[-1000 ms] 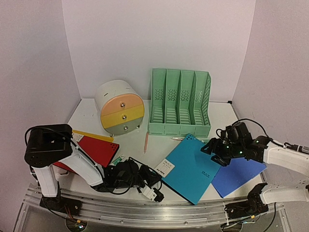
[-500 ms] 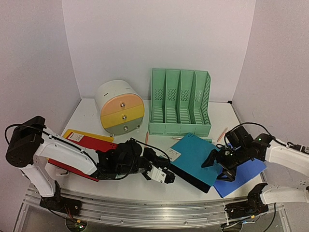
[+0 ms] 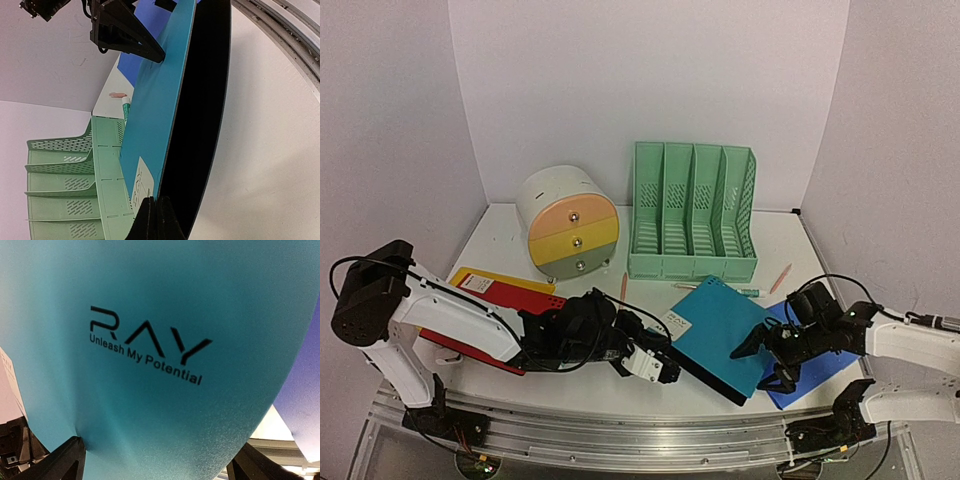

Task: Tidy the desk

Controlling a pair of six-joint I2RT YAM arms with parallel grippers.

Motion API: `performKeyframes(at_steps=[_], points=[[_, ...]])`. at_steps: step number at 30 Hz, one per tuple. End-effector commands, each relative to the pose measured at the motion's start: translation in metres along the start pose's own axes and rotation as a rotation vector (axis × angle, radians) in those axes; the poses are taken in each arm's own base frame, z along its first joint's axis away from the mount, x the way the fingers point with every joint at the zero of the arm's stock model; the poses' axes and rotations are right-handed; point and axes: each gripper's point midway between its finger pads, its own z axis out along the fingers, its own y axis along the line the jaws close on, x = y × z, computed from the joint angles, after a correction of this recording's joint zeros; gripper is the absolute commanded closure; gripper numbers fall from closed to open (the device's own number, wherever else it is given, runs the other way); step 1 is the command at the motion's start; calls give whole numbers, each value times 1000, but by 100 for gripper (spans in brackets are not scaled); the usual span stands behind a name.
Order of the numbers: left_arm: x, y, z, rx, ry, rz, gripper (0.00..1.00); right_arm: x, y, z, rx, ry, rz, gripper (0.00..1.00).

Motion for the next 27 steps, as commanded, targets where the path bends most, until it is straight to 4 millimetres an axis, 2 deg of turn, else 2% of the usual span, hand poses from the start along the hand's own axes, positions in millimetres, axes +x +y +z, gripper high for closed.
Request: performKeyframes(at_steps=[1, 4, 6, 8, 9, 12, 16, 21, 25, 27], points=[[-9, 28, -9, -76, -36, -37, 100, -9, 23, -1, -108, -43, -25, 2], [-10, 27, -9, -70, -44, -44, 100, -16, 42, -1, -209, -73, -41, 2], [-11, 26, -9, -66, -53, -48, 100, -19, 52, -2, -262, -87, -48, 8], [-14, 25, -11, -57, -69, -54, 100, -21, 62, -6, -309, -102, -45, 21], [-15, 23, -11, -52, -73, -56, 100, -22, 68, -9, -331, -107, -44, 31], [-13, 19, -11, -41, -68, -67, 100, -19, 84, -25, -399, -123, -52, 51], [-17, 11, -16, -5, -102, -75, 100, -12, 85, -41, -455, -128, -10, 78], [-21, 4, -22, 61, -112, -111, 96, -7, 77, -56, -403, -156, 20, 100], [-28, -4, -30, 178, -128, -158, 54, -5, 85, -81, -324, -213, -20, 100], [-36, -5, -41, 269, -152, -209, 42, -6, 96, -100, -264, -254, -79, 100]])
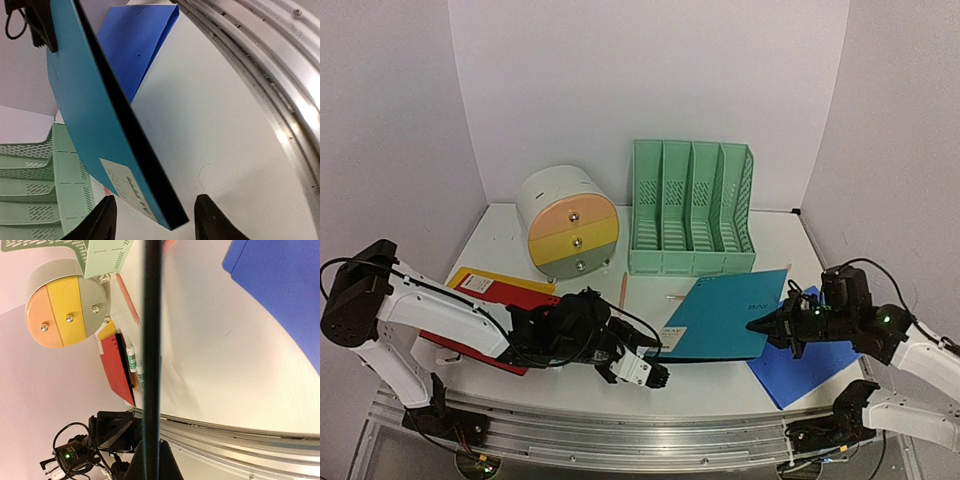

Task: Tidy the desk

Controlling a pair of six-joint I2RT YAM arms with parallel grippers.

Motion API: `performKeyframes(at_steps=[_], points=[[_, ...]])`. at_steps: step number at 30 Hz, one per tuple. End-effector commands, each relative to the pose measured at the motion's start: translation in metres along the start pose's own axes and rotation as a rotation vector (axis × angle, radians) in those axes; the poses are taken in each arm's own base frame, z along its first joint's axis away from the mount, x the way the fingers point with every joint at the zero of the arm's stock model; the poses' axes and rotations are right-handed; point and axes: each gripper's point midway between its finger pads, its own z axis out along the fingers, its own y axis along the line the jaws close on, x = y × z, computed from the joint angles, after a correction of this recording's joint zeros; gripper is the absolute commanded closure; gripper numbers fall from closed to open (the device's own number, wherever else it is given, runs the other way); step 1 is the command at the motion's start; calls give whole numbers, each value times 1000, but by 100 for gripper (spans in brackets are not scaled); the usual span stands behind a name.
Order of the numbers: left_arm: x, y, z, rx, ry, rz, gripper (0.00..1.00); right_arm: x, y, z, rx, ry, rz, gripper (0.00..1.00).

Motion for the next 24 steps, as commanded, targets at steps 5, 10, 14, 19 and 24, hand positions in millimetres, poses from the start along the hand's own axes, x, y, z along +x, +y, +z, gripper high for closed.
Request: performKeyframes(at_steps=[5, 10, 14, 19, 24], points=[[-58, 33, -61, 236, -188, -272, 27, -4, 81, -65, 161, -85, -282, 100], [-63, 97, -103, 294, -243, -572, 22, 8, 129, -97, 148, -60, -449, 100], [-56, 150, -150, 333, -352, -823, 17, 19, 169, -117, 41, -53, -671, 100], [-54, 212, -206, 248, -462, -918, 13, 17, 201, -115, -18, -82, -1092, 100], [-33, 282, -245, -11, -397, -899, 5, 30, 230, -96, -180, -67, -1658, 100]])
